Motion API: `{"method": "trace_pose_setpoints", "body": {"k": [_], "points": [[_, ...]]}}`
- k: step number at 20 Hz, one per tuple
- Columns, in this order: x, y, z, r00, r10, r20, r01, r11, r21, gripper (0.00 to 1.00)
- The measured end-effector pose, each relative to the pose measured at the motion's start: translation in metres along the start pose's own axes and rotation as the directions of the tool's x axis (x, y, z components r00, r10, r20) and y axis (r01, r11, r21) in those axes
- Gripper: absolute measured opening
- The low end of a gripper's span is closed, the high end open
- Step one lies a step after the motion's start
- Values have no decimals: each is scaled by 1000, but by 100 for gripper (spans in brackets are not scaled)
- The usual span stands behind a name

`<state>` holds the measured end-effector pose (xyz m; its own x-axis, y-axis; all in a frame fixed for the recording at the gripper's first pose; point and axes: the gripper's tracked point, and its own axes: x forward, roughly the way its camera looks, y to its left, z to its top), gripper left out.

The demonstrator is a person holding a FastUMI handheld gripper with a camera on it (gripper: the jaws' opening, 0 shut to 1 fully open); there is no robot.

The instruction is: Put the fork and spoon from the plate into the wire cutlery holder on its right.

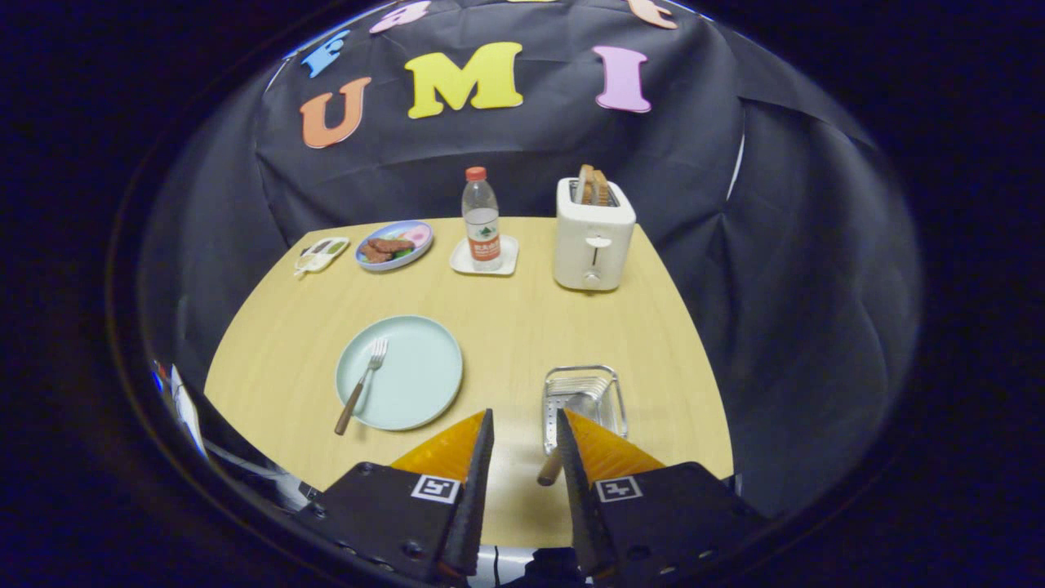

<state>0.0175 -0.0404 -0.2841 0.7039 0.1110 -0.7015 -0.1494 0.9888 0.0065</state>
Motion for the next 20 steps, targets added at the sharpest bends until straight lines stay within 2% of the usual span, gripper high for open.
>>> {"method": "trace_pose_setpoints", "body": {"k": [3,6,8,13,16,20], "points": [[8,36,-7,999,28,-21,-28,999,-23,52],[18,73,-17,997,57,-47,-59,997,-50,73],[25,98,-20,996,73,-51,-76,995,-68,83],[45,159,-27,986,143,-86,-143,990,-1,93],[64,177,-33,988,112,-105,-109,993,40,95],[92,201,-47,984,115,-138,-99,989,112,97]]}}
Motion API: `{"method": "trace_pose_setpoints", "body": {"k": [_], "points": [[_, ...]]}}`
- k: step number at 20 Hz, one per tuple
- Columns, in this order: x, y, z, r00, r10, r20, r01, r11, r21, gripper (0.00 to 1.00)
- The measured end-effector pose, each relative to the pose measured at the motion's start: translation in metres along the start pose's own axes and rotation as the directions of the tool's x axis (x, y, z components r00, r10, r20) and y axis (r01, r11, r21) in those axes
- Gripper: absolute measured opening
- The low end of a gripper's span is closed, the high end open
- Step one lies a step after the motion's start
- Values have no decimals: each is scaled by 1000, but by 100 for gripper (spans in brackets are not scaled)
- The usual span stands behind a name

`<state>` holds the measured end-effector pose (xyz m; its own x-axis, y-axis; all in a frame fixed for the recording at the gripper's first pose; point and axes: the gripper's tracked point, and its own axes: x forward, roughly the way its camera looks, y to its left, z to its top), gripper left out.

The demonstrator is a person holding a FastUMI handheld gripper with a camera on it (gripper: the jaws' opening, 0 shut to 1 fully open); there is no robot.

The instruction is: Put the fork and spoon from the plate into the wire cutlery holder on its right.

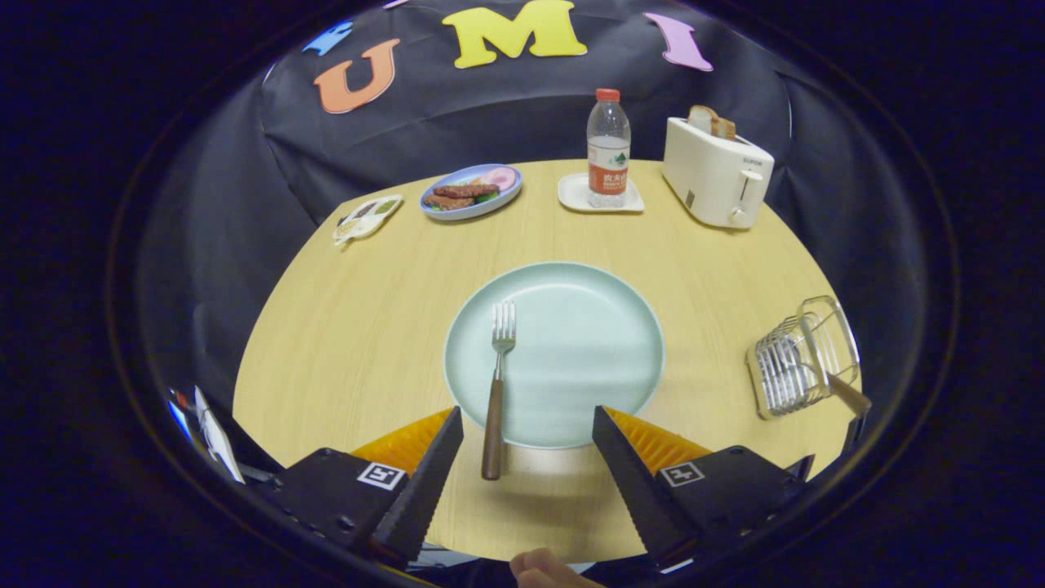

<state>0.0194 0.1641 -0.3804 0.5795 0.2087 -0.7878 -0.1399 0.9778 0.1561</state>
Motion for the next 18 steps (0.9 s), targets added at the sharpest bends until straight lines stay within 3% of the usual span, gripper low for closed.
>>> {"method": "trace_pose_setpoints", "body": {"k": [3,5,14,17,18], "points": [[20,10,-3,1000,-3,10,3,998,57,97],[30,13,0,999,-13,34,10,996,87,92],[58,26,-9,998,-25,50,16,986,167,26],[53,26,-12,999,-19,35,13,986,167,11],[50,24,-12,1000,-13,23,9,986,167,9]]}}
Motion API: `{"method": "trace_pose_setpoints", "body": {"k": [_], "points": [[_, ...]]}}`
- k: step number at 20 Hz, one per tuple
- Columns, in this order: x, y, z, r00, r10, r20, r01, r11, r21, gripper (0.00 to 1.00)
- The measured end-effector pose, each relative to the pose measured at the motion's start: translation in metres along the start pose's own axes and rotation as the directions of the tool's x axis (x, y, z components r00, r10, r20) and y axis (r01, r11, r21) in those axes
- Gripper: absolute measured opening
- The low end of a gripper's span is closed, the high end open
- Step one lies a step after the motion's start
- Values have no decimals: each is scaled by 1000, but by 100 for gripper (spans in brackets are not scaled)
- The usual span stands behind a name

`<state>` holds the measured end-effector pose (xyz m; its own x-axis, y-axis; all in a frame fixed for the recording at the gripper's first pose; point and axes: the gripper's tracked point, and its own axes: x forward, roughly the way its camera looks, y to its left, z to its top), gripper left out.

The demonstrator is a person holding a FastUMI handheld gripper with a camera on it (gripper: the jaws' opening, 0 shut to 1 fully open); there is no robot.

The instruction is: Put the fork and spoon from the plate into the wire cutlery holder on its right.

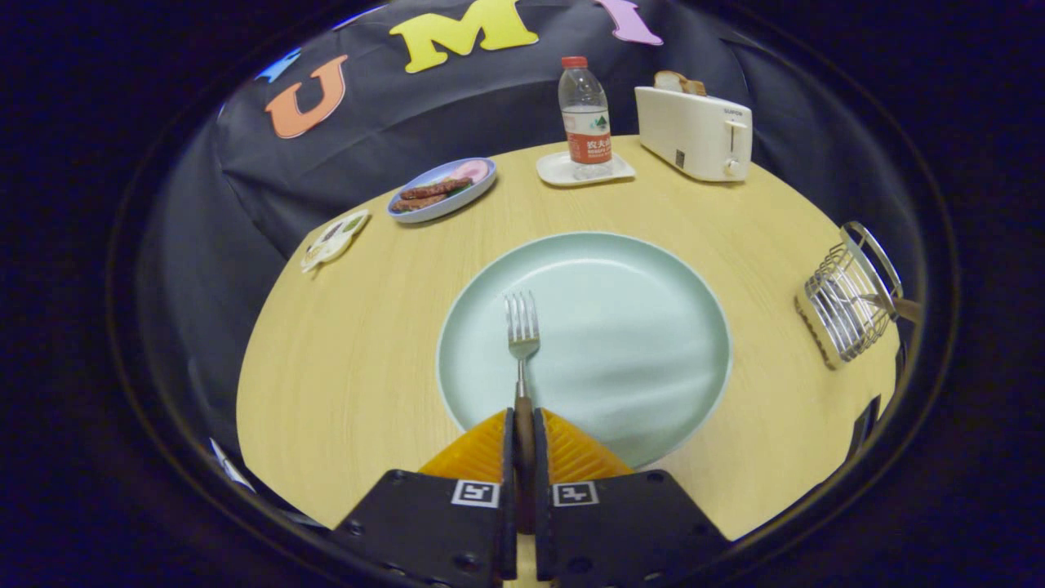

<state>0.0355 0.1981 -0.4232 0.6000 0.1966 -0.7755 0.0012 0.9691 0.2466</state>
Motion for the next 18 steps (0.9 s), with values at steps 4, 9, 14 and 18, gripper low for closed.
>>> {"method": "trace_pose_setpoints", "body": {"k": [4,9,14,18], "points": [[-20,-7,5,999,26,-24,-27,998,-51,5],[-60,-34,30,999,48,-5,-48,993,-104,5],[-101,-87,59,999,29,36,-22,983,-183,5],[-131,-139,89,996,-9,91,26,980,-198,6]]}}
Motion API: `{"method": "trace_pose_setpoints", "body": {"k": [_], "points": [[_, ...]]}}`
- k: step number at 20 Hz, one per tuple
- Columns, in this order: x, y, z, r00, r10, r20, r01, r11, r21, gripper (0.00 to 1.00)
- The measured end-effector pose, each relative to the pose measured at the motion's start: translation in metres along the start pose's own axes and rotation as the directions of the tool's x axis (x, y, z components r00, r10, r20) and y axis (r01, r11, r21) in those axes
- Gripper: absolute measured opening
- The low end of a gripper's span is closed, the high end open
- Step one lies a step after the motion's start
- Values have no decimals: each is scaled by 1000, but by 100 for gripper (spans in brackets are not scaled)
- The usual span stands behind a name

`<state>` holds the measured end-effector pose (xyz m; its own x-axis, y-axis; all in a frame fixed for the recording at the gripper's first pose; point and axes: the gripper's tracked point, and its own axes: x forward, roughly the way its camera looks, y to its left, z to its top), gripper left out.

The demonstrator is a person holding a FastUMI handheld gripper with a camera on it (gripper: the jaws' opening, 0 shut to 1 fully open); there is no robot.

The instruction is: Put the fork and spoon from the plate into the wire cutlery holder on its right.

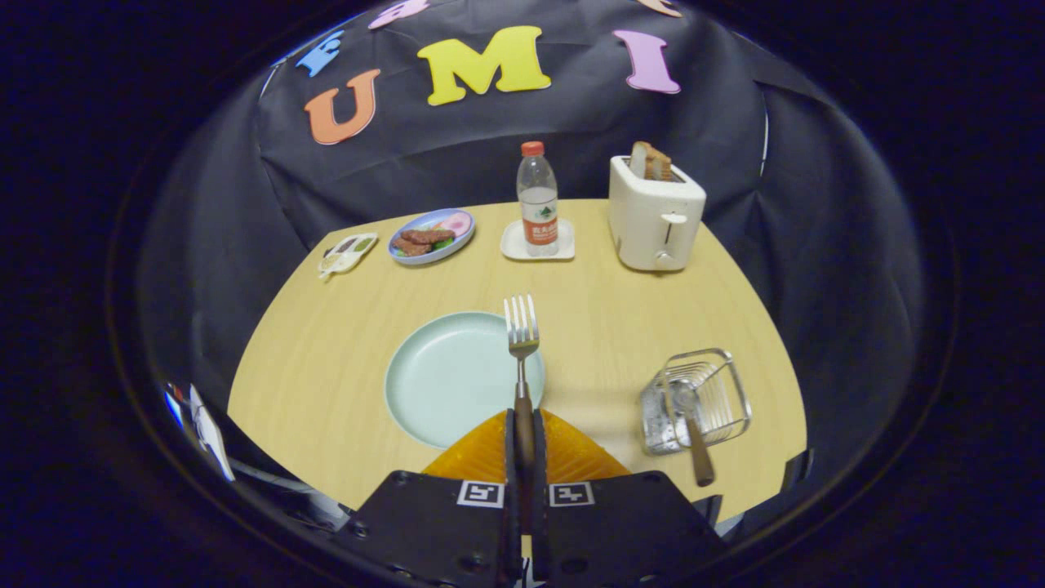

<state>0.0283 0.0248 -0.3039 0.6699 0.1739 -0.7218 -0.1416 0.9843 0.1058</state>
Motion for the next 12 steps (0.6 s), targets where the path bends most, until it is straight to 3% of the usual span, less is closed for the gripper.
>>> {"method": "trace_pose_setpoints", "body": {"k": [7,12], "points": [[-41,-76,14,999,-43,14,42,999,26,5],[-51,-121,7,997,-75,-20,76,991,109,5]]}}
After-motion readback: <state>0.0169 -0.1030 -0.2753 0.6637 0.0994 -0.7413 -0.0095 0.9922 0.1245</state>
